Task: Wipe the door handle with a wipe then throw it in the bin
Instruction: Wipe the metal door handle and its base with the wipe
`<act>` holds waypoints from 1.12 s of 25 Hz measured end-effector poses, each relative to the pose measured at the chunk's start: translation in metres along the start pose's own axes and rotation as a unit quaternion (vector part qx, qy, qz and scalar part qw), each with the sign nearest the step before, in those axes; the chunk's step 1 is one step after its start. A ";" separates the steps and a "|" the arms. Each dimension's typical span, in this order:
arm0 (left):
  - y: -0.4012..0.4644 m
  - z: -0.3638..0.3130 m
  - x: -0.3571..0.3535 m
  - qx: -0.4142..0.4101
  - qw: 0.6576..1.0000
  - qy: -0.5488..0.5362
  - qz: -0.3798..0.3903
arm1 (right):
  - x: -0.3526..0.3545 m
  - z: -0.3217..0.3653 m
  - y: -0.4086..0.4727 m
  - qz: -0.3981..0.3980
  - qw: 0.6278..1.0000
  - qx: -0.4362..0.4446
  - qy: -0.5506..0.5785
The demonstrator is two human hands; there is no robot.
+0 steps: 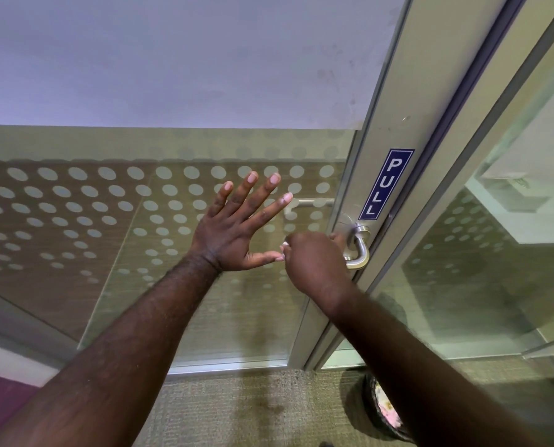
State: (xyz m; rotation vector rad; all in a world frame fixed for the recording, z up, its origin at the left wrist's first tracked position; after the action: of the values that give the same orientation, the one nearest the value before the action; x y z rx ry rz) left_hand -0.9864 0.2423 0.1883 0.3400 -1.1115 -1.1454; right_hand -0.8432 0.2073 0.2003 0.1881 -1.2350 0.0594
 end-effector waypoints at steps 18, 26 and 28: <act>0.000 0.000 0.002 -0.009 1.000 -0.008 0.005 | -0.024 0.003 -0.012 -0.071 0.997 0.001 -0.002; -0.003 0.002 0.001 -0.023 1.000 -0.010 0.011 | -0.035 -0.003 -0.029 -0.100 0.988 0.114 -0.016; -0.003 0.002 0.001 -0.026 1.000 -0.006 0.007 | -0.042 -0.012 -0.038 -0.125 0.982 0.139 -0.026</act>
State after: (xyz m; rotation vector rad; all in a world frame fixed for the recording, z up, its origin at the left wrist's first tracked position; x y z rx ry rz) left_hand -0.9895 0.2403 0.1877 0.2844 -1.0915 -1.1636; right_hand -0.8404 0.1747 0.1530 0.5898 -1.2431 0.0085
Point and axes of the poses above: each hand's wrist, its own y-axis towards the middle knuckle, its own x-axis out of the back of the hand, z = x × y, the point moved 4 cm from there along y, towards the middle knuckle, and after that the axes turned 10 degrees about y, right-handed, at the moved point
